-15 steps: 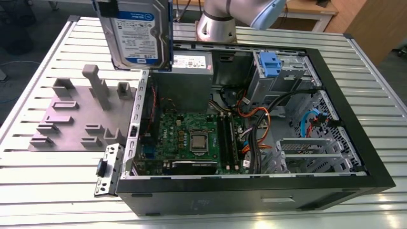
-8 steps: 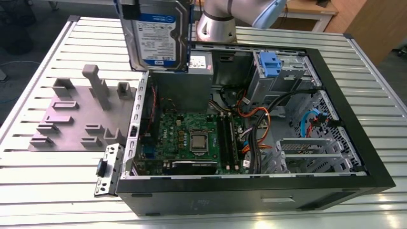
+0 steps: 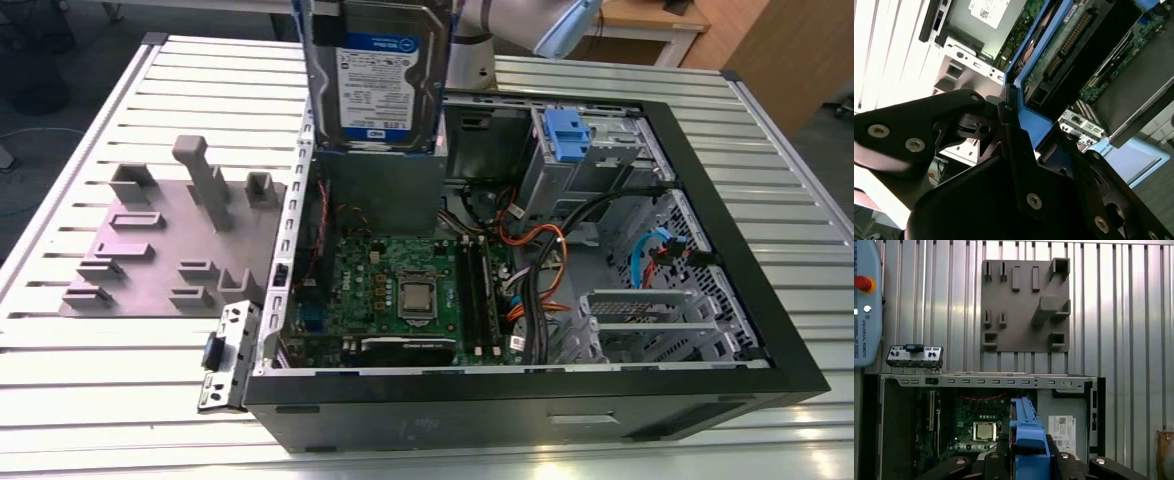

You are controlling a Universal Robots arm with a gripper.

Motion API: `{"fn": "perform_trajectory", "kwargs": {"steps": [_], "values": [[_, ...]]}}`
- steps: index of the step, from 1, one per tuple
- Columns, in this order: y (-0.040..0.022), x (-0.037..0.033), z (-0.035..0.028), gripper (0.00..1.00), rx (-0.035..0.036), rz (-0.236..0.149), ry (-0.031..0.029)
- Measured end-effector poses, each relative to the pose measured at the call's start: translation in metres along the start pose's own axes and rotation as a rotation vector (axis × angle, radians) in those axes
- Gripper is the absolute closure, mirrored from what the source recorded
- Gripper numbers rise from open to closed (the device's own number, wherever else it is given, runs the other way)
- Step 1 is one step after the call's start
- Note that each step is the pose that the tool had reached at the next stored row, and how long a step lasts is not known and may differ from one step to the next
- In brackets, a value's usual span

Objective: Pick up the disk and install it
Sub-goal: 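Pick up the disk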

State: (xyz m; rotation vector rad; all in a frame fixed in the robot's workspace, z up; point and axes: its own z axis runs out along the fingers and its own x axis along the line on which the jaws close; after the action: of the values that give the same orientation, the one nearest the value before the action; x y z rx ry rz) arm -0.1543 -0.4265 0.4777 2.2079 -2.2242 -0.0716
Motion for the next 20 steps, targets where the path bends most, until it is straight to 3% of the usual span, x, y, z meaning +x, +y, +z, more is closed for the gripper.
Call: {"fn": "perform_trajectory", "kwargs": {"steps": [11, 17, 20], "values": [[-0.0498, 0.001, -0.0005, 0.64, 0.0, 0.0, 0.0], [-0.0556, 0.0142, 0.0013, 0.64, 0.0, 0.0, 0.0001], [-0.064, 0.0182, 0.0023, 0.64, 0.0002, 0.0, -0.0003]]}}
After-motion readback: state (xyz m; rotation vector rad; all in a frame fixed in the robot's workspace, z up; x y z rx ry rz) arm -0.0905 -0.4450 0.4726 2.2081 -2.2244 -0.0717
